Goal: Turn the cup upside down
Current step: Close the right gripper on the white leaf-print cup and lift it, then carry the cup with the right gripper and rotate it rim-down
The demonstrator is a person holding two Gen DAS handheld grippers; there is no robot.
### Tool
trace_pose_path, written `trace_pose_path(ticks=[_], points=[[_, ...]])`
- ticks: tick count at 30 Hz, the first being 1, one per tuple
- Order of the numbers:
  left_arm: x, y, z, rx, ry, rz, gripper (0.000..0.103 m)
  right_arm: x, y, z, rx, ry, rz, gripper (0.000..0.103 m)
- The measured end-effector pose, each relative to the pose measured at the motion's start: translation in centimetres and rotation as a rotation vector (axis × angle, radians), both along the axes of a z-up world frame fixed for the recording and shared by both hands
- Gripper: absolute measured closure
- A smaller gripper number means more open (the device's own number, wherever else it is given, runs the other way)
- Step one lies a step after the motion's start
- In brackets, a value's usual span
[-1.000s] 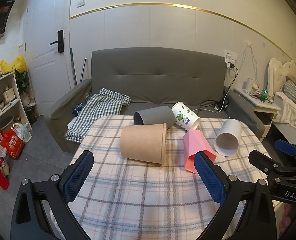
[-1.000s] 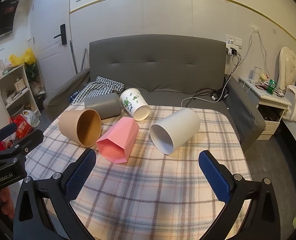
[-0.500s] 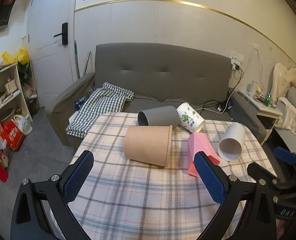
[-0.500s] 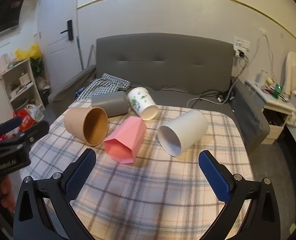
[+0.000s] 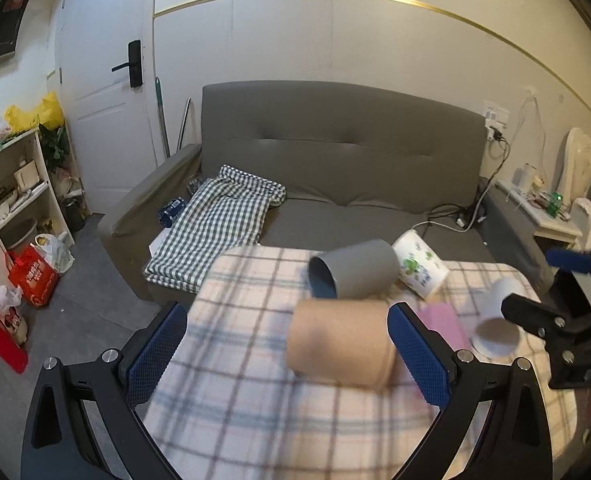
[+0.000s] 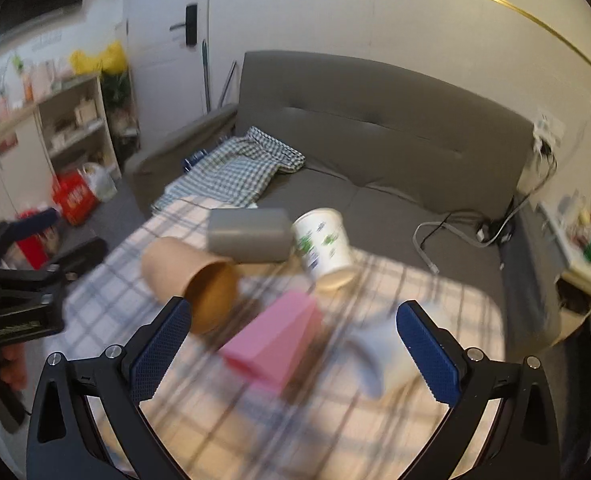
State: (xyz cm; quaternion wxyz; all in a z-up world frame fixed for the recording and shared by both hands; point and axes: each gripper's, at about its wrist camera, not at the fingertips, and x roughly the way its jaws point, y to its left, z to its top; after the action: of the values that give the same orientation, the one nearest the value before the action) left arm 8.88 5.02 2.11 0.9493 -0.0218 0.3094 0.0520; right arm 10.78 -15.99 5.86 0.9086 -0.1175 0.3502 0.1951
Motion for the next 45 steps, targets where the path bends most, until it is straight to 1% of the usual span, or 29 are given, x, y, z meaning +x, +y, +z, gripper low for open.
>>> trace_pose_path(ticks=[3, 5, 7, 8, 9, 10, 13, 15, 16, 19, 20, 21, 22, 25, 28, 30, 31, 34, 37, 39, 41, 43, 45], points=[[1.9, 0.7, -0.3, 0.006, 0.006, 0.014, 0.000, 4.0, 1.3, -1.1, -0.078, 0.043, 0.027, 0.000], [2.9, 1.0, -0.7, 0.009, 0.013, 0.023, 0.000, 6.5, 1.8, -2.2, -0.081, 0.097, 0.060, 0.000], [3.6, 1.2, -1.2, 0.011, 0.020, 0.028, 0.000, 9.3, 2.2, -3.7, -0.078, 0.175, 0.083, 0.000], [4.0, 1.4, -1.5, 0.013, 0.026, 0.031, 0.000, 10.7, 2.3, -4.6, -0.087, 0.209, 0.085, 0.000], [4.5, 1.6, -2.0, 0.015, 0.032, 0.038, 0.000, 11.4, 2.3, -5.2, -0.086, 0.222, 0.087, 0.003], [4.7, 1.6, -2.2, 0.015, 0.037, 0.041, 0.000, 12.3, 2.4, -5.8, -0.084, 0.240, 0.090, 0.003], [5.6, 1.7, -3.2, 0.018, 0.051, 0.043, 0.000, 15.1, 2.4, -8.3, -0.097, 0.317, 0.075, 0.005], [6.0, 1.7, -3.9, 0.024, 0.060, 0.045, 0.000, 16.2, 2.4, -9.4, -0.104, 0.343, 0.070, 0.012], [6.2, 1.7, -4.1, 0.025, 0.065, 0.042, 0.000, 16.6, 2.5, -9.8, -0.108, 0.355, 0.069, 0.014], [6.4, 1.4, -4.6, 0.033, 0.077, 0.035, 0.000, 17.3, 2.6, -10.6, -0.105, 0.373, 0.070, 0.025], [6.4, 1.3, -4.7, 0.033, 0.080, 0.031, 0.000, 17.3, 2.6, -10.6, -0.101, 0.381, 0.074, 0.038], [6.3, 1.3, -4.6, 0.035, 0.083, 0.030, 0.000, 17.3, 2.7, -10.8, -0.106, 0.386, 0.074, 0.043], [6.3, 1.1, -4.5, 0.035, 0.083, 0.030, 0.000, 17.1, 2.5, -10.7, -0.108, 0.378, 0.067, 0.043], [5.6, 1.0, -3.7, 0.030, 0.076, 0.031, 0.000, 16.0, 2.0, -9.4, -0.091, 0.342, 0.039, 0.044], [4.3, 1.0, -1.8, 0.023, 0.055, 0.034, 0.000, 14.2, 1.0, -6.6, -0.064, 0.291, 0.004, 0.045], [3.4, 0.9, -0.5, 0.007, 0.040, 0.029, 0.000, 12.7, 0.1, -3.8, -0.050, 0.257, -0.009, 0.045], [2.5, 0.8, 0.5, -0.003, 0.027, 0.026, 0.000, 11.7, -0.3, -2.2, -0.050, 0.241, -0.016, 0.045], [0.4, 0.6, 2.9, -0.012, -0.002, 0.015, 0.000, 8.0, -1.4, 2.3, -0.043, 0.193, -0.037, 0.045], [-1.9, 0.3, 4.4, -0.012, -0.038, -0.004, 0.000, 3.7, -2.1, 5.2, -0.031, 0.168, -0.055, 0.045], [-3.5, 0.0, 5.0, -0.002, -0.054, -0.018, 0.000, 0.6, -2.3, 6.1, -0.038, 0.153, -0.073, 0.045], [-5.0, -0.2, 5.0, 0.002, -0.059, -0.030, 0.000, -2.7, -2.5, 6.2, -0.014, 0.167, -0.084, 0.045], [-6.1, -0.3, 4.7, -0.001, -0.051, -0.039, 0.000, -5.2, -2.5, 5.5, 0.013, 0.186, -0.086, 0.045], [-7.3, -0.3, 4.1, -0.006, -0.043, -0.043, 0.000, -7.9, -2.2, 4.0, 0.027, 0.210, -0.096, 0.045]])
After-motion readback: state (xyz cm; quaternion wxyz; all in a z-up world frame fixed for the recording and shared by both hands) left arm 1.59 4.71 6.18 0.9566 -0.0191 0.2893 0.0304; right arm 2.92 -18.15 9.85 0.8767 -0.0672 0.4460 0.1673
